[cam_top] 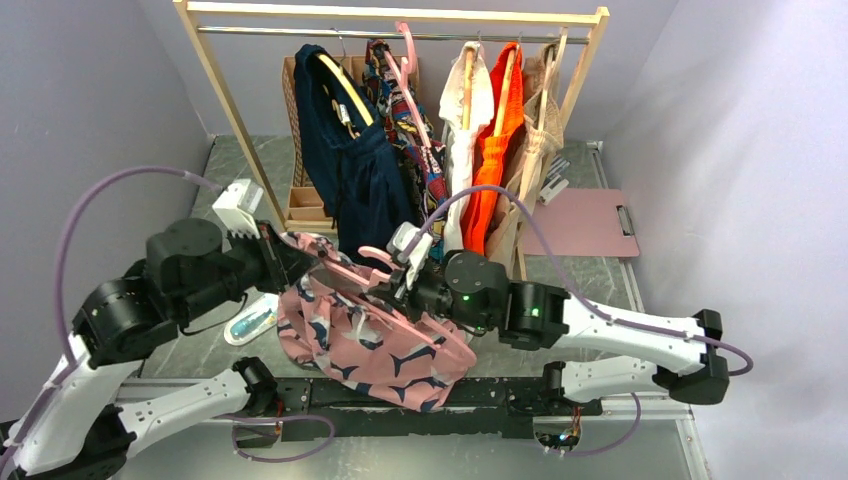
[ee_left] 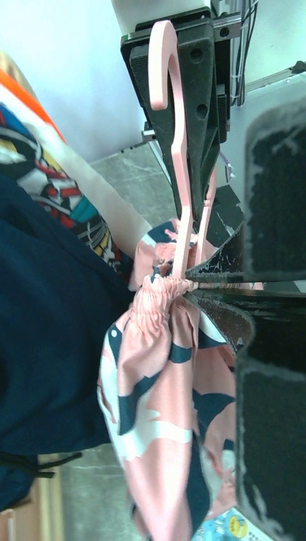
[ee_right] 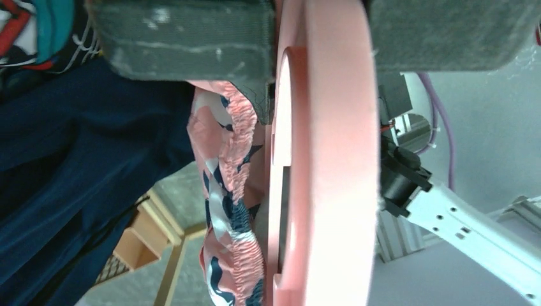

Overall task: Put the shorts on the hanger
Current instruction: Hang the shorts on the hanger.

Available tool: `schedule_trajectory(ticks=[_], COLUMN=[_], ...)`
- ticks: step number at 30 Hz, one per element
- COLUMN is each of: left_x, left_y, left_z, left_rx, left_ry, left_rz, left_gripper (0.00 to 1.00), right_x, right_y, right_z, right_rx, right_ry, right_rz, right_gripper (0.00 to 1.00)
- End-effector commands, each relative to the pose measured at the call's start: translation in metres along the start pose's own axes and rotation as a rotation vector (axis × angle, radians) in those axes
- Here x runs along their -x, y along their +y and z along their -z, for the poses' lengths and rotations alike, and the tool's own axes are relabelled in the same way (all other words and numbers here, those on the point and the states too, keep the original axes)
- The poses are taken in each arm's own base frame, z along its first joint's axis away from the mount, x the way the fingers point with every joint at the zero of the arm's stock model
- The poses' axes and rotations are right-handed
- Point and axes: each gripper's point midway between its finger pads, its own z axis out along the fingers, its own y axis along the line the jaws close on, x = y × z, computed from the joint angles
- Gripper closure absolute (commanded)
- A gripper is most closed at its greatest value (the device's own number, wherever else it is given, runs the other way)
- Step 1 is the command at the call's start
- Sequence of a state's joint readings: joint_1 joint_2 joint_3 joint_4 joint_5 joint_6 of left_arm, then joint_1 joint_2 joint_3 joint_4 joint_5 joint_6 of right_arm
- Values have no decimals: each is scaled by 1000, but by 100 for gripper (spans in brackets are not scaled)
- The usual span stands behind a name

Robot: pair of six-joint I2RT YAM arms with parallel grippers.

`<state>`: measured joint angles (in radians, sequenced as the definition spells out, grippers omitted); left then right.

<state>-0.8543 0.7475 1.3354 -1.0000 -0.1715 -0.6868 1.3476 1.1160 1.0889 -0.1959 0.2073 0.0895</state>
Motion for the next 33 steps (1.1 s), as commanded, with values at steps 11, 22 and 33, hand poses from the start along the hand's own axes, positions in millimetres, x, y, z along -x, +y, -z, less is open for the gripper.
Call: schedule_trajectory(ticks=[11, 22, 33], left_x=[55, 60, 49], left_y=[-77, -65, -99], left_z=[28, 30, 20], left_rx=[-222, -165, -339], left_ry=[41, 9, 75], left_rz=[-188, -214, -248], left_gripper=[93, 93, 93], right_x=[37, 66, 51], right_y=[21, -6, 30], right_z=[45, 113, 77], right_rx=[200, 105, 275], right_ry=[78, 3, 28], right_rz=[226, 167, 185], right_gripper=[100, 100, 100])
